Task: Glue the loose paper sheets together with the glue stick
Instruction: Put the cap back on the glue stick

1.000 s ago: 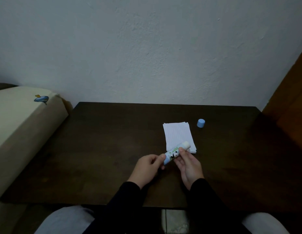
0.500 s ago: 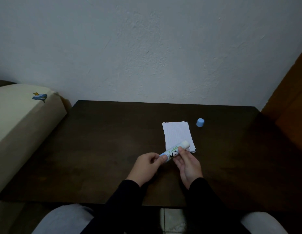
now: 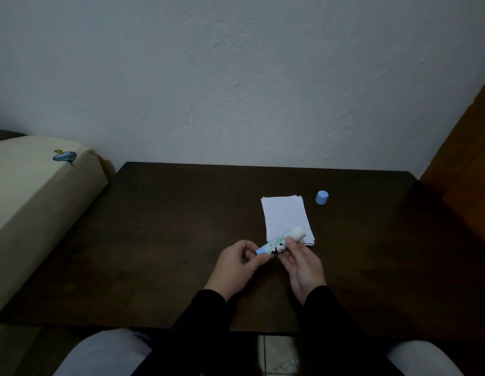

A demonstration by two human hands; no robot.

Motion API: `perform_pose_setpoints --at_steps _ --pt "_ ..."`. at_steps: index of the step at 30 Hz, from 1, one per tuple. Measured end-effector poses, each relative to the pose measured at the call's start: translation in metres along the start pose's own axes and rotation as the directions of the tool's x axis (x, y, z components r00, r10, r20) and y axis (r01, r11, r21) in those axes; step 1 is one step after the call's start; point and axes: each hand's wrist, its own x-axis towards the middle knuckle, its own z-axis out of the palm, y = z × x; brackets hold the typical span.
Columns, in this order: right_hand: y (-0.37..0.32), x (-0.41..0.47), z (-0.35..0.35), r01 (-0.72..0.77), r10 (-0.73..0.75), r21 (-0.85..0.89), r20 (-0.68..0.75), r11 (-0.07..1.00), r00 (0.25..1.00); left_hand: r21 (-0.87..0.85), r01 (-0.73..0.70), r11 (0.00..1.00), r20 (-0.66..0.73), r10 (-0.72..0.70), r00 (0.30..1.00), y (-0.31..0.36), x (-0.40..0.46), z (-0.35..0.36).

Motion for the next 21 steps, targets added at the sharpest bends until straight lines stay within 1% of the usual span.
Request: perform_pose_setpoints --at_steps 5,7,9,12,15,19,21 --pt "0.0006 0.0001 -0.0001 0.005 -0.006 0.015 0.023 1.0 1.0 0.071 0.043 0.997 0.039 -0.046 0.998 0.001 -0.0021 0.0026" --pt "0.001 0.0008 -0.0007 -0.002 0.002 0.013 0.01 1.0 1.0 0.062 0.053 0.997 0.025 -0.055 0.998 0.0038 -0.0034 0.0014" --pt "0.0011 0.0015 -0.002 -0.016 0.016 0.011 -0.001 1.0 1.0 0.033 0.028 0.999 0.015 -0.028 0.999 0.0042 -0.0039 0.0001" --pt "0.0005 0.0016 -0.0026 -0.024 0.024 0.014 -0.013 1.0 1.0 0.073 -0.056 0.996 0.032 0.053 0.998 0.0016 -0.0028 -0.001" --pt "0.0002 0.001 -0.002 -0.016 0.016 0.016 -0.017 1.0 1.0 0.082 -0.084 0.993 0.007 0.084 0.996 0.0008 -0.0004 -0.0007" --pt "-0.0009 0.0008 -0.0018 -0.027 0.028 0.044 -0.017 0.999 0.999 0.014 -0.024 1.0 0.033 0.024 0.999 0.0002 0.0005 -0.0001" --pt "-0.0018 -0.0005 -0.0012 -0.033 0.034 0.04 -0.016 0.999 0.999 0.037 0.015 0.999 0.054 -0.017 0.998 0.002 -0.0002 0.0005"
